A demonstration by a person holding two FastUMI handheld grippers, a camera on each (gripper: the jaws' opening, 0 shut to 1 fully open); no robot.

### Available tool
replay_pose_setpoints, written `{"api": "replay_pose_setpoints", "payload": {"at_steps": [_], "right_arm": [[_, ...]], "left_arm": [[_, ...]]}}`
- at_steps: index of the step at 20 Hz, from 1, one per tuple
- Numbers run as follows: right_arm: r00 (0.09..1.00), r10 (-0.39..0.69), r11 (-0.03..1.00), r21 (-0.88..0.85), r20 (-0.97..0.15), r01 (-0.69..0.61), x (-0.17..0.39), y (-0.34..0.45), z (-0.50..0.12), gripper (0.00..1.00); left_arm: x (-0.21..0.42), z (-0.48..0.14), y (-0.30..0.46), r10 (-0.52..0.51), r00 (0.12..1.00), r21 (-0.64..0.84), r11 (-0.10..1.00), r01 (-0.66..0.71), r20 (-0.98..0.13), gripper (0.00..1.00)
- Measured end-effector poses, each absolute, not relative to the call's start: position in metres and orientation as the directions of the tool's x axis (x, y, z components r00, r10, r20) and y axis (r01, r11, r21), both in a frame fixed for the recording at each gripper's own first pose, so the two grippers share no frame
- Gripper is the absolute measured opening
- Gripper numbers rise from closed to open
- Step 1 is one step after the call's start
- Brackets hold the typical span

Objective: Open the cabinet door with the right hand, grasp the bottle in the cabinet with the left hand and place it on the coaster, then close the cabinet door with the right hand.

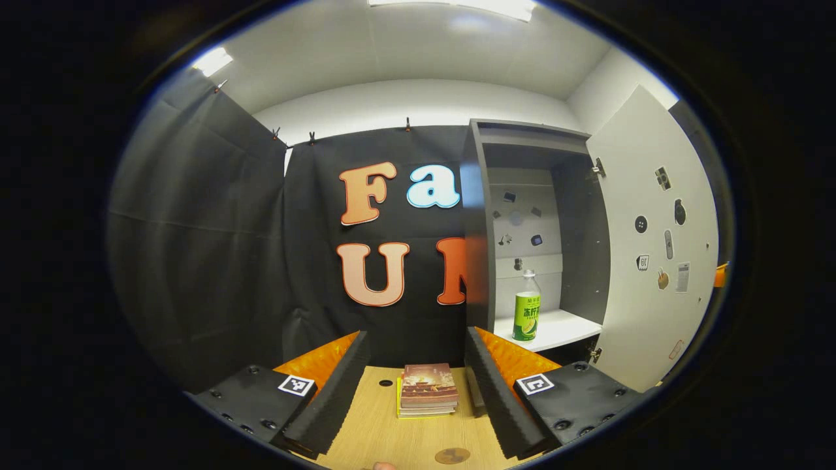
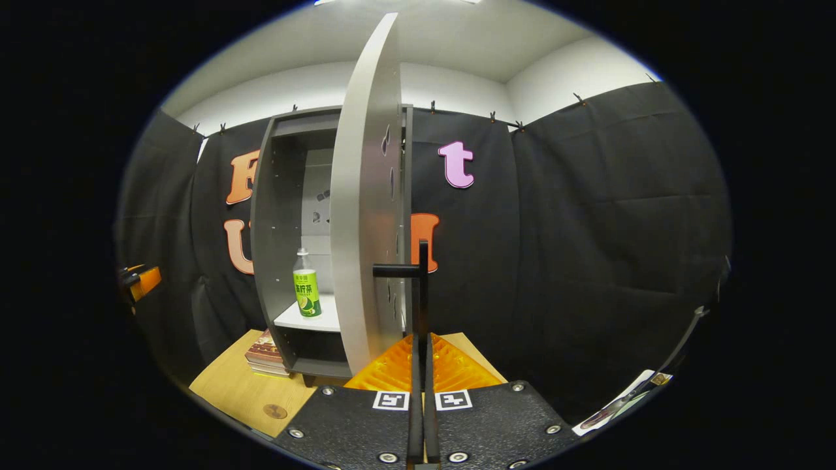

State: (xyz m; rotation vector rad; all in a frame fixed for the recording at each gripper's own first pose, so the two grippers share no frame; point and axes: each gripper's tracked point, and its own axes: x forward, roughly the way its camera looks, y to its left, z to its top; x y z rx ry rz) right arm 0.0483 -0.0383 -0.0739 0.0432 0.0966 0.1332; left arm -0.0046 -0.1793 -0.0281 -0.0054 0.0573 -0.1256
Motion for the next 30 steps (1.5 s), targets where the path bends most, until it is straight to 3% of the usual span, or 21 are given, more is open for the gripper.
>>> {"api": "replay_pose_setpoints", "payload": {"at_steps": [15,24,25,29,30], "right_arm": [[0.941,0.325,0.94,0.143,-0.094,-0.311,0.046,-0.068,-0.081,0.04],[0.985,0.123,0.985,0.134,-0.12,-0.107,0.026,-0.176,-0.1,0.07],[0.988,0.102,0.988,0.125,-0.12,-0.086,0.025,-0.185,-0.102,0.1],[0.992,0.037,0.995,0.099,-0.121,-0.025,0.026,-0.213,-0.106,0.13],[0.992,0.02,0.996,0.09,-0.123,-0.009,0.027,-0.219,-0.108,0.22]], "left_arm": [[0.016,-0.04,-0.316,-0.205,0.975,-0.048,0.978,0.202,-0.079,0.94],[0.096,-0.081,-0.414,-0.281,0.953,-0.105,0.957,0.27,-0.11,0.96],[0.107,-0.088,-0.423,-0.289,0.95,-0.112,0.955,0.276,-0.122,0.99],[0.153,-0.111,-0.451,-0.296,0.944,-0.136,0.951,0.278,-0.146,0.94],[0.166,-0.113,-0.455,-0.286,0.948,-0.124,0.955,0.27,-0.14,0.94]]}}
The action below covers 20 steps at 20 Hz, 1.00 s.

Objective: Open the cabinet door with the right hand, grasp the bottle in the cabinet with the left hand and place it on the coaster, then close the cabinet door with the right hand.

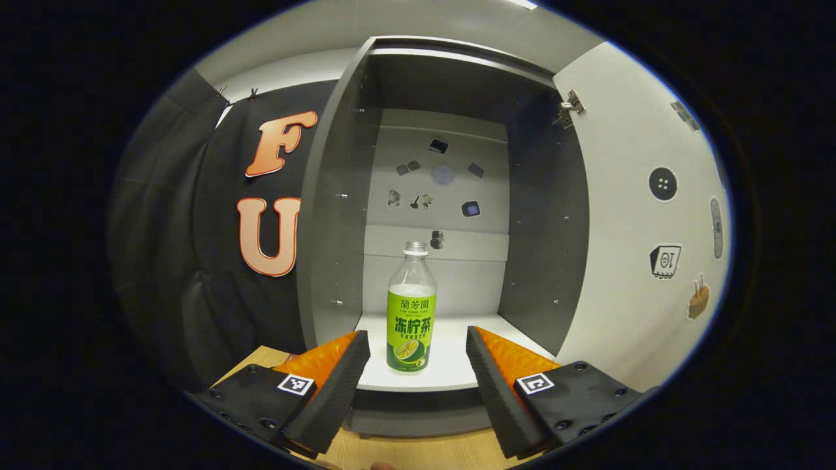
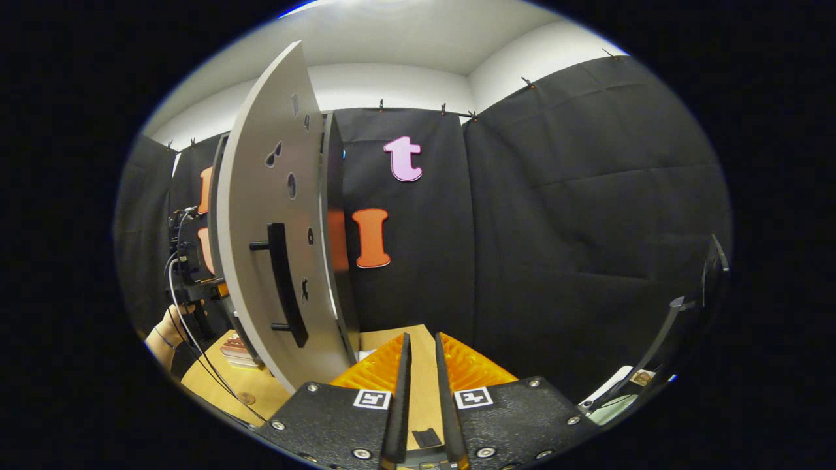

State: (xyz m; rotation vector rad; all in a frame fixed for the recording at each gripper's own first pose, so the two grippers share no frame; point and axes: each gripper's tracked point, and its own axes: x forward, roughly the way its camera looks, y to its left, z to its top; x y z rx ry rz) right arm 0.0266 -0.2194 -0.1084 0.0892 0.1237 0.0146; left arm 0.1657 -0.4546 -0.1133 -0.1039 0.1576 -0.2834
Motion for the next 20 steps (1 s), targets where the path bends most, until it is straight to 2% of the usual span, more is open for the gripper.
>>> {"api": "replay_pose_setpoints", "payload": {"at_steps": [1,2,4,7,12,13,14,16,20], "right_arm": [[0.992,0.005,0.997,0.08,-0.124,0.004,0.028,-0.224,-0.111,0.32],[0.992,-0.007,0.997,0.07,-0.127,0.016,0.027,-0.228,-0.114,0.37],[0.991,-0.027,0.998,0.059,-0.133,0.035,0.031,-0.233,-0.116,0.58],[0.988,-0.054,0.997,0.047,-0.146,0.061,0.035,-0.241,-0.122,0.73],[0.985,-0.065,0.997,0.037,-0.161,0.072,0.051,-0.242,-0.129,0.82],[0.984,-0.066,0.997,0.037,-0.166,0.073,0.054,-0.241,-0.129,0.84],[0.983,-0.066,0.997,0.038,-0.169,0.074,0.056,-0.242,-0.13,0.87],[0.983,-0.069,0.996,0.039,-0.172,0.077,0.058,-0.242,-0.132,0.89],[0.981,-0.072,0.996,0.036,-0.181,0.08,0.063,-0.242,-0.134,0.9]], "left_arm": [[0.178,-0.114,-0.457,-0.277,0.952,-0.112,0.958,0.263,-0.129,0.94],[0.189,-0.115,-0.459,-0.271,0.955,-0.104,0.96,0.26,-0.118,0.97],[0.208,-0.121,-0.464,-0.264,0.957,-0.08,0.963,0.256,-0.121,0.94],[0.229,-0.127,-0.468,-0.24,0.961,-0.05,0.971,0.236,-0.135,0.96],[0.261,-0.125,-0.471,-0.231,0.965,-0.073,0.972,0.223,-0.126,0.96],[0.268,-0.125,-0.47,-0.224,0.966,-0.073,0.974,0.216,-0.128,0.94],[0.273,-0.127,-0.47,-0.221,0.967,-0.076,0.974,0.212,-0.13,0.97],[0.28,-0.129,-0.472,-0.223,0.965,-0.083,0.974,0.213,-0.139,0.96],[0.279,-0.129,-0.473,-0.236,0.961,-0.076,0.971,0.227,-0.147,0.8]]}}
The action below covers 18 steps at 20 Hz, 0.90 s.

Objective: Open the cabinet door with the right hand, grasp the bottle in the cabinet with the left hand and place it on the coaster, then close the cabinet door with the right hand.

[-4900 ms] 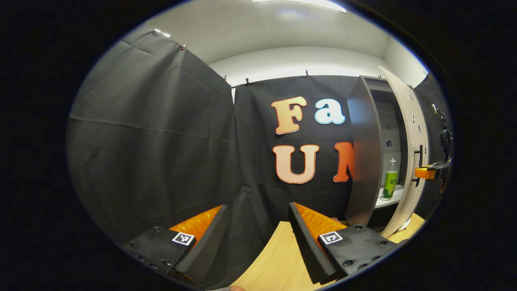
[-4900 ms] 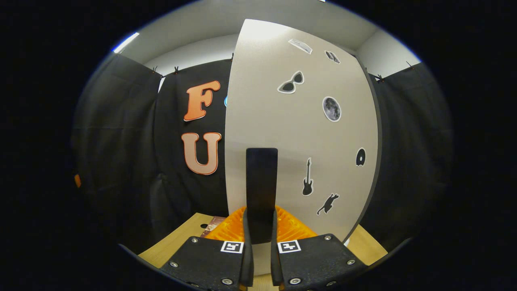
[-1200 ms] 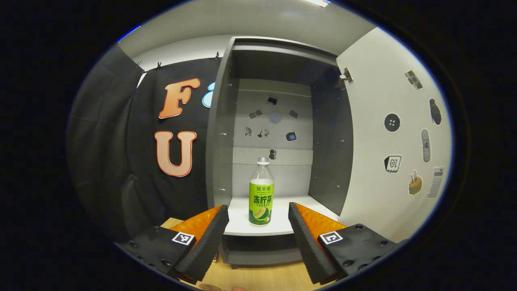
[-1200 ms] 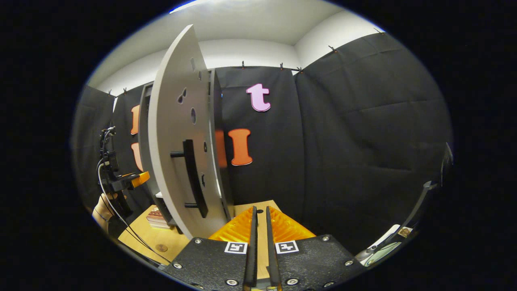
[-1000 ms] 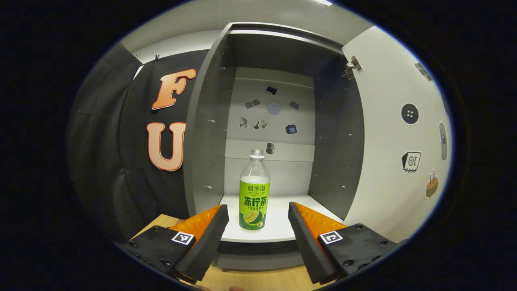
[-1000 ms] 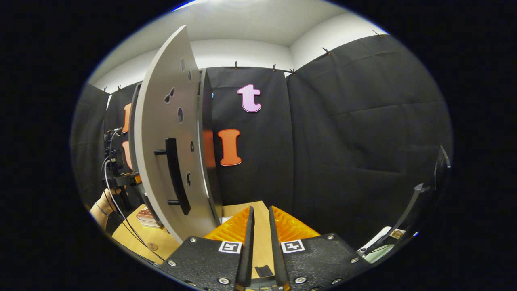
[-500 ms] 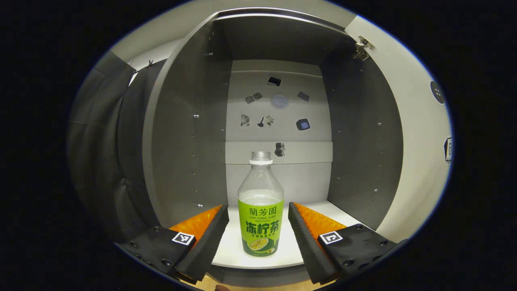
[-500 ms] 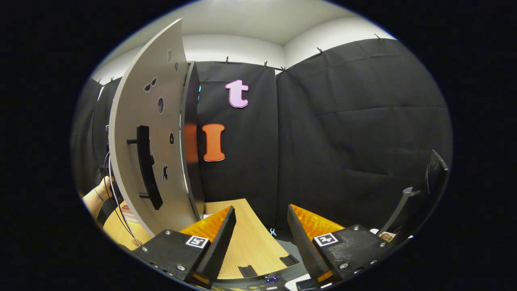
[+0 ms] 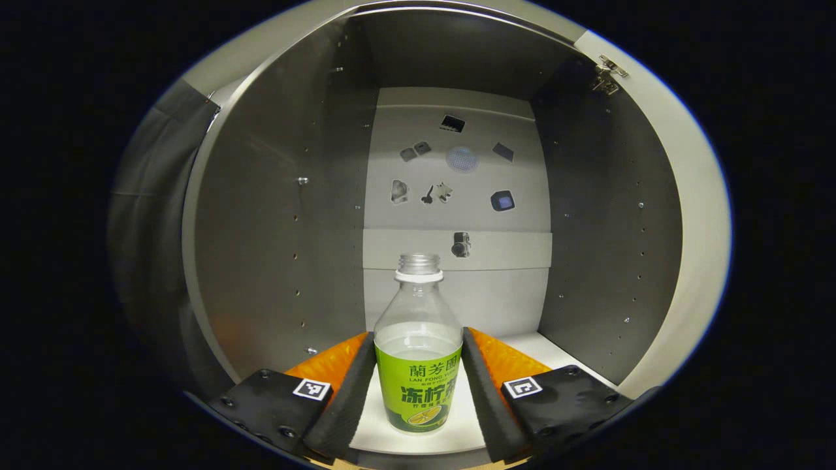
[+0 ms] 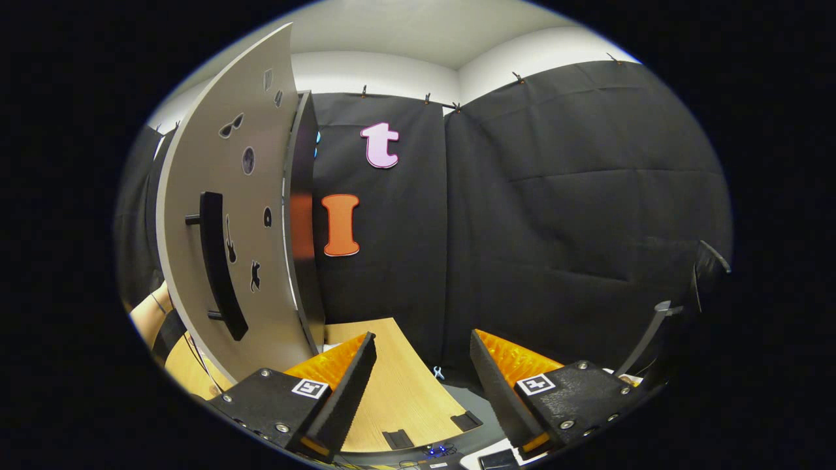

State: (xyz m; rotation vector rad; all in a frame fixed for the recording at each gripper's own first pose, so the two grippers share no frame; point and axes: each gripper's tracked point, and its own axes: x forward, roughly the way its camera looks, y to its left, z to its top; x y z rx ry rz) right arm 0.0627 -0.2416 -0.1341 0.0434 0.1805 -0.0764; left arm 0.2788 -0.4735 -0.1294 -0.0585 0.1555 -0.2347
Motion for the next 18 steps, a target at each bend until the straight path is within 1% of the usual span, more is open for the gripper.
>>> {"api": "replay_pose_setpoints", "payload": {"at_steps": [1,2,5,7,8,10,11,12,14,15,16,17,18], "right_arm": [[0.981,-0.071,0.996,0.034,-0.182,0.078,0.065,-0.24,-0.134,0.9],[0.981,-0.07,0.997,0.032,-0.182,0.077,0.066,-0.239,-0.134,0.9],[0.983,-0.057,0.997,0.035,-0.175,0.064,0.066,-0.233,-0.133,0.9],[0.984,-0.046,0.998,0.039,-0.169,0.053,0.067,-0.228,-0.131,0.9],[0.985,-0.041,0.998,0.041,-0.166,0.048,0.068,-0.226,-0.13,0.94],[0.987,-0.027,0.998,0.046,-0.159,0.035,0.069,-0.221,-0.127,0.94],[0.988,-0.021,0.998,0.048,-0.156,0.029,0.068,-0.218,-0.125,0.94],[0.988,-0.015,0.999,0.049,-0.151,0.022,0.067,-0.215,-0.125,0.89],[0.99,0.002,0.999,0.053,-0.144,0.006,0.066,-0.21,-0.122,0.89],[0.99,0.009,0.998,0.055,-0.144,-0.001,0.068,-0.207,-0.123,0.84],[0.989,0.016,0.998,0.058,-0.145,-0.007,0.068,-0.205,-0.123,0.94],[0.989,0.024,0.998,0.059,-0.146,-0.016,0.067,-0.202,-0.123,0.94],[0.989,0.032,0.998,0.059,-0.145,-0.023,0.067,-0.2,-0.123,0.89]], "left_arm": [[0.276,-0.128,-0.475,-0.249,0.957,-0.086,0.967,0.238,-0.148,0.8],[0.273,-0.127,-0.475,-0.26,0.954,-0.1,0.964,0.247,-0.15,0.81],[0.248,-0.12,-0.471,-0.289,0.947,-0.118,0.955,0.274,-0.142,0.79],[0.233,-0.114,-0.465,-0.307,0.942,-0.123,0.949,0.292,-0.133,0.8],[0.223,-0.111,-0.461,-0.316,0.94,-0.13,0.945,0.299,-0.132,0.81],[0.203,-0.105,-0.451,-0.327,0.937,-0.143,0.94,0.309,-0.126,0.81],[0.2,-0.103,-0.441,-0.325,0.938,-0.134,0.941,0.309,-0.121,0.8],[0.193,-0.101,-0.431,-0.319,0.941,-0.124,0.944,0.305,-0.116,0.8],[0.177,-0.1,-0.409,-0.305,0.945,-0.115,0.949,0.292,-0.115,0.82],[0.17,-0.102,-0.398,-0.298,0.947,-0.117,0.951,0.285,-0.119,0.8],[0.162,-0.105,-0.387,-0.289,0.949,-0.119,0.954,0.275,-0.124,0.8],[0.153,-0.107,-0.375,-0.277,0.953,-0.119,0.957,0.263,-0.124,0.8],[0.145,-0.11,-0.363,-0.264,0.956,-0.114,0.961,0.25,-0.126,0.8]]}}
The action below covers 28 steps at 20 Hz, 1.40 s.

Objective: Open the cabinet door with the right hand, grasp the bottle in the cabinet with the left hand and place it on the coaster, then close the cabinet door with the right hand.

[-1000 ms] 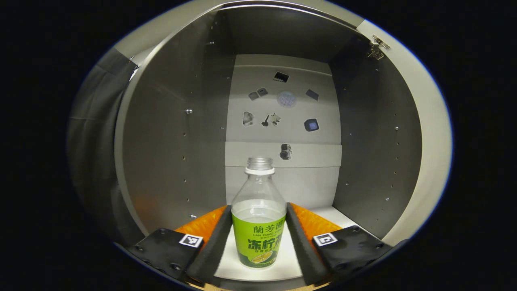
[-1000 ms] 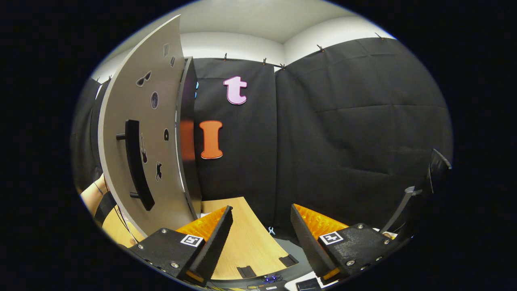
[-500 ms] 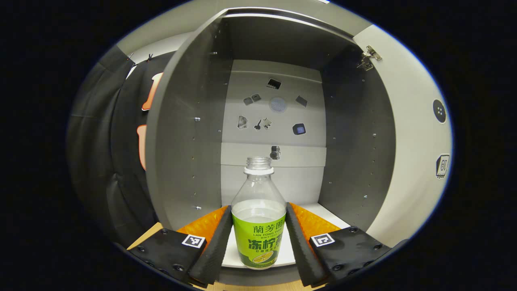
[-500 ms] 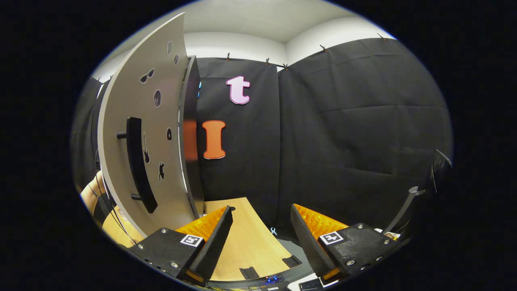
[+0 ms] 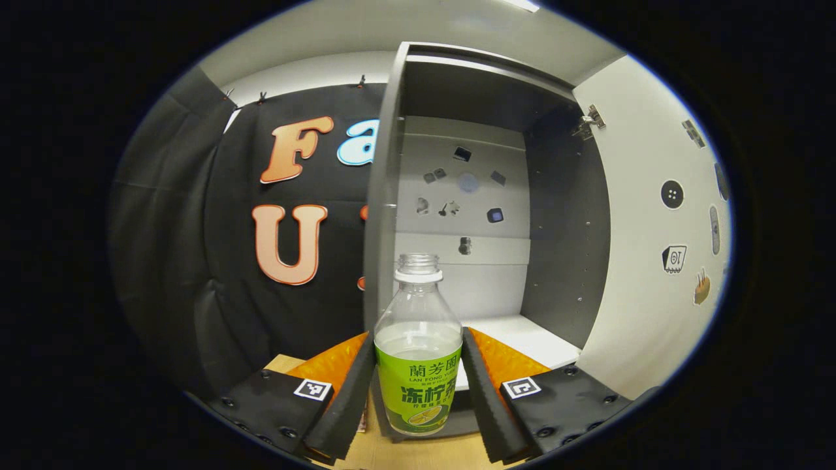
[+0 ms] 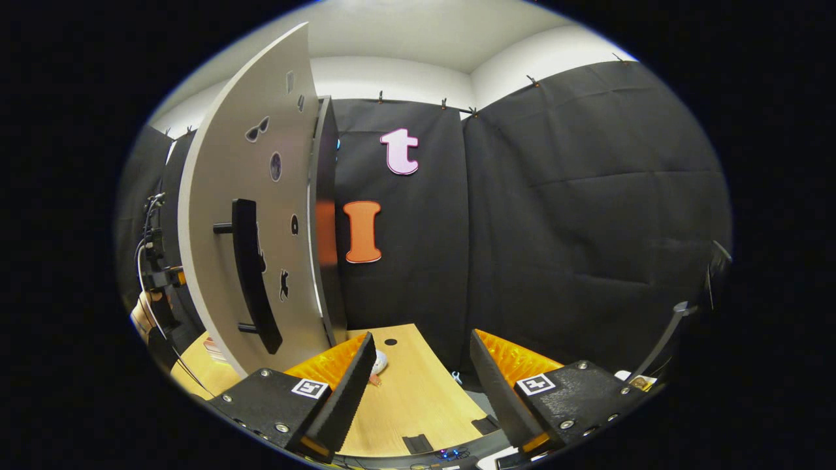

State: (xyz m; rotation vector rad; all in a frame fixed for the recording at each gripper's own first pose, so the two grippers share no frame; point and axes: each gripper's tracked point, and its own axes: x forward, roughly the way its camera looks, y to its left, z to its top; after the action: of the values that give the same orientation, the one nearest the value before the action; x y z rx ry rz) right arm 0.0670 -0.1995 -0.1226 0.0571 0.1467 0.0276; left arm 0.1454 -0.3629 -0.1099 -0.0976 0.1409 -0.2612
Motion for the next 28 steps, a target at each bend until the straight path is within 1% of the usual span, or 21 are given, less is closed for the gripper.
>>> {"api": "replay_pose_setpoints", "payload": {"at_steps": [1,4,5,8,9,10,11,12,13,14,18,21,24,26,28], "right_arm": [[0.989,0.039,0.998,0.057,-0.145,-0.031,0.067,-0.197,-0.122,0.94],[0.988,0.054,0.997,0.056,-0.142,-0.046,0.069,-0.192,-0.12,0.94],[0.988,0.057,0.997,0.057,-0.142,-0.05,0.068,-0.19,-0.12,0.89],[0.987,0.065,0.997,0.059,-0.149,-0.057,0.068,-0.187,-0.122,0.89],[0.986,0.066,0.997,0.056,-0.151,-0.058,0.067,-0.186,-0.123,0.94],[0.986,0.067,0.997,0.054,-0.153,-0.059,0.066,-0.185,-0.123,0.89],[0.986,0.066,0.997,0.051,-0.154,-0.059,0.066,-0.185,-0.123,0.89],[0.986,0.066,0.997,0.05,-0.155,-0.059,0.066,-0.185,-0.123,0.94],[0.985,0.067,0.997,0.051,-0.157,-0.059,0.067,-0.184,-0.122,0.89],[0.985,0.067,0.997,0.052,-0.157,-0.059,0.066,-0.184,-0.123,0.89],[0.985,0.061,0.997,0.051,-0.163,-0.053,0.064,-0.185,-0.125,0.89],[0.983,0.053,0.998,0.049,-0.174,-0.045,0.064,-0.186,-0.129,0.9],[0.981,0.049,0.998,0.048,-0.185,-0.041,0.064,-0.185,-0.132,0.89],[0.98,0.047,0.998,0.044,-0.193,-0.039,0.063,-0.184,-0.135,0.89],[0.979,0.044,0.999,0.038,-0.2,-0.037,0.062,-0.185,-0.135,0.89]], "left_arm": [[0.137,-0.116,-0.352,-0.252,0.959,-0.104,0.965,0.239,-0.128,0.8],[0.115,-0.138,-0.324,-0.222,0.963,-0.078,0.974,0.212,-0.151,0.82],[0.11,-0.148,-0.319,-0.221,0.962,-0.08,0.974,0.211,-0.162,0.82],[0.089,-0.18,-0.296,-0.204,0.959,-0.105,0.977,0.187,-0.198,0.8],[0.083,-0.189,-0.291,-0.2,0.958,-0.11,0.977,0.18,-0.205,0.79],[0.077,-0.199,-0.287,-0.198,0.957,-0.111,0.978,0.178,-0.211,0.79],[0.073,-0.211,-0.285,-0.194,0.957,-0.111,0.979,0.173,-0.214,0.8],[0.069,-0.223,-0.281,-0.19,0.956,-0.103,0.98,0.17,-0.225,0.8],[0.066,-0.237,-0.28,-0.191,0.953,-0.103,0.98,0.171,-0.235,0.82],[0.062,-0.25,-0.279,-0.193,0.95,-0.107,0.979,0.171,-0.246,0.8],[0.048,-0.293,-0.273,-0.185,0.944,-0.124,0.98,0.156,-0.272,0.8],[0.039,-0.325,-0.268,-0.164,0.94,-0.113,0.984,0.135,-0.299,0.8],[0.032,-0.359,-0.261,-0.142,0.93,-0.134,0.986,0.102,-0.339,0.81],[0.03,-0.374,-0.257,-0.123,0.928,-0.147,0.986,0.075,-0.351,0.82],[0.026,-0.386,-0.255,-0.109,0.93,-0.13,0.989,0.067,-0.352,0.81]]}}
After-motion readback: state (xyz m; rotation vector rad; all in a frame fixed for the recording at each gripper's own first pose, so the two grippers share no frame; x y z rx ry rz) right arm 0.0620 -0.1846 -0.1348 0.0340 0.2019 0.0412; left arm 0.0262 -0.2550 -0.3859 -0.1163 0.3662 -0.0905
